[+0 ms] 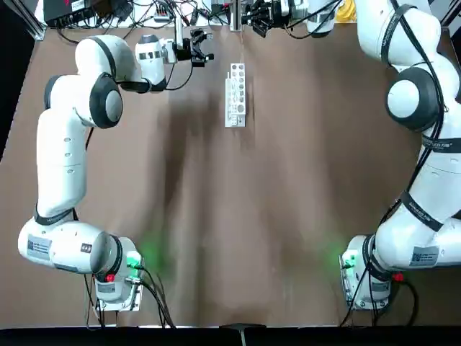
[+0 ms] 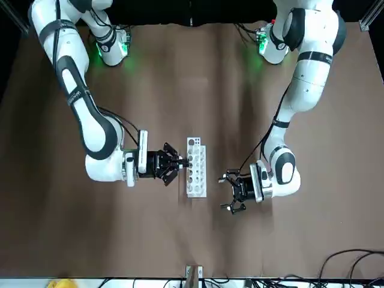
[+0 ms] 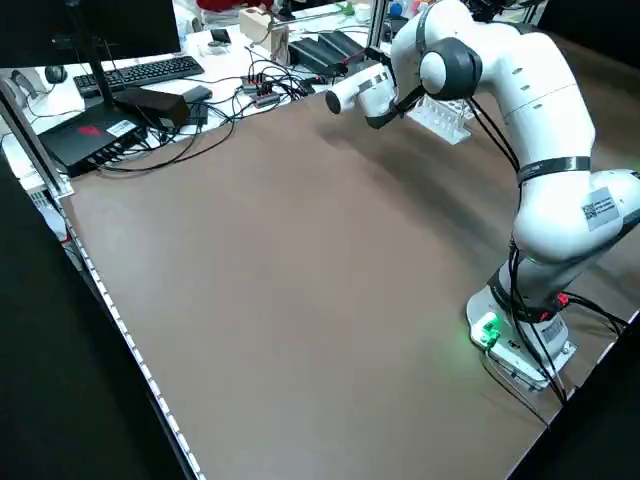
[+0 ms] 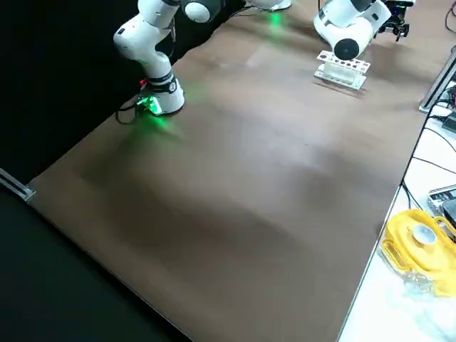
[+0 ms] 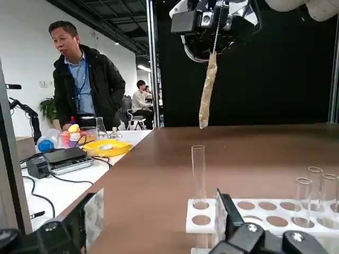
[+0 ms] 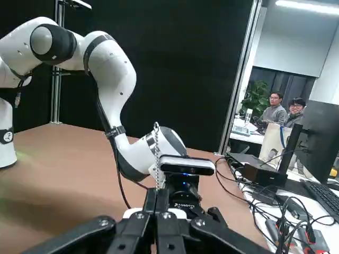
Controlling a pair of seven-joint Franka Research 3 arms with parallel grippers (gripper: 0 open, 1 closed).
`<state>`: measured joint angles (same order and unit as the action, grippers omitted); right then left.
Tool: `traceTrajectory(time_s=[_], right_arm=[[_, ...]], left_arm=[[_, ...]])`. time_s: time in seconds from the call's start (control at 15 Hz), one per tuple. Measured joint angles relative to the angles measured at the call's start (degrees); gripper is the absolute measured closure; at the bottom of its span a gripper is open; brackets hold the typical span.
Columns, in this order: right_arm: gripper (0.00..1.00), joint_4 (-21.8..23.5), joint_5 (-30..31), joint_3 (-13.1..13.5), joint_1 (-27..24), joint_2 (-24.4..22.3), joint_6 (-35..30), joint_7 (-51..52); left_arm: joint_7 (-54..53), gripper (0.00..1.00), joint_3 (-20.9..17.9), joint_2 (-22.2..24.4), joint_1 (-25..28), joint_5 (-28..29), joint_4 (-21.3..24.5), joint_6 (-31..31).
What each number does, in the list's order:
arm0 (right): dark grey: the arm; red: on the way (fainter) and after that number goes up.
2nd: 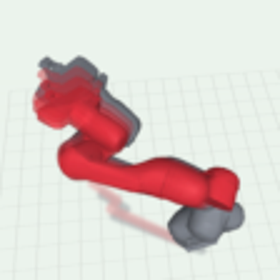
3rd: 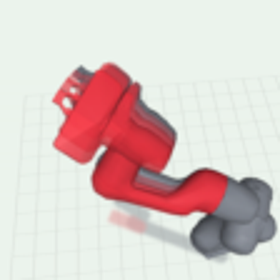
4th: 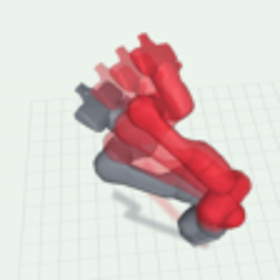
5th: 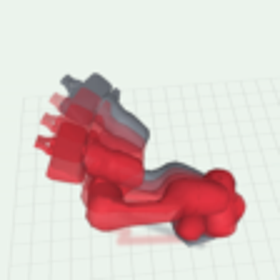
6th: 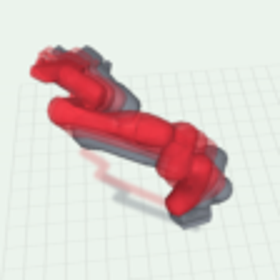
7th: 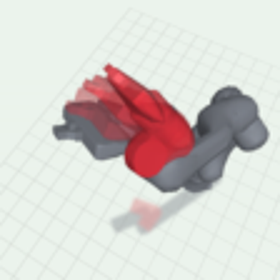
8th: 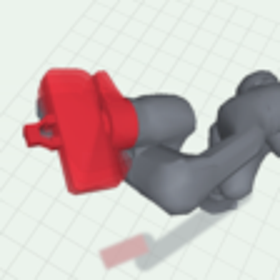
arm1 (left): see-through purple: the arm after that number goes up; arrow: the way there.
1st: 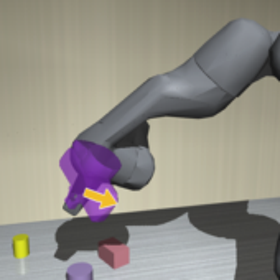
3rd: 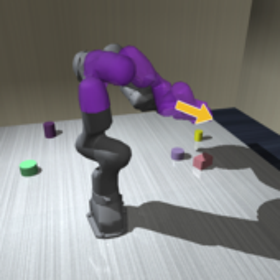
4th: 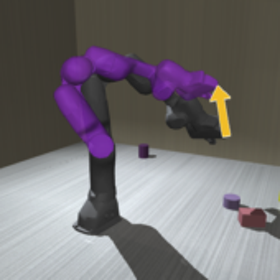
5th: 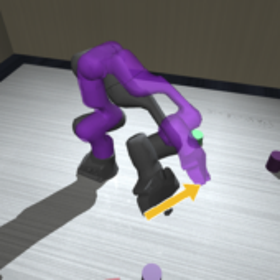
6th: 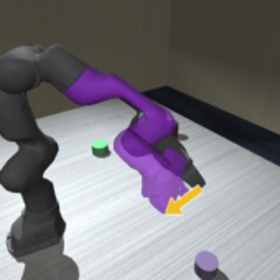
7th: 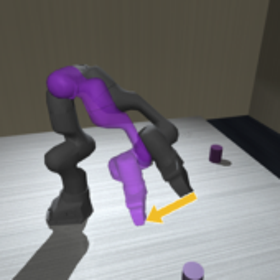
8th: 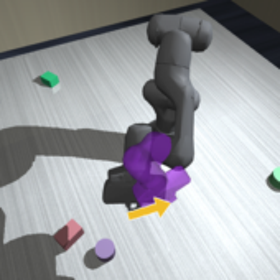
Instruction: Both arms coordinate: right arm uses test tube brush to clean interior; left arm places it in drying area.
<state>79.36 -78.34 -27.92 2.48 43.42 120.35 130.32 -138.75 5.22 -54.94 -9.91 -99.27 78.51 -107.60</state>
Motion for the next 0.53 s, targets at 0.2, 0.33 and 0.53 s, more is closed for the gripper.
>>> traceTrajectory(time_s=[0.2,0.33,0.53], right_arm=[[0.98,-0.07,-0.02,0.03,0.14,0.70,0.23,0.60],[0.98,-0.07,-0.02,0.05,0.19,1.01,0.25,0.76],[0.98,-0.10,-0.03,0.09,0.19,1.21,0.31,0.79]], left_arm=[[0.00,0.01,0.00,0.00,-0.01,0.00,0.00,0.00],[0.00,0.01,0.00,0.00,-0.01,0.00,0.02,0.00],[0.00,0.01,0.00,-0.02,-0.11,0.00,0.05,0.00]])
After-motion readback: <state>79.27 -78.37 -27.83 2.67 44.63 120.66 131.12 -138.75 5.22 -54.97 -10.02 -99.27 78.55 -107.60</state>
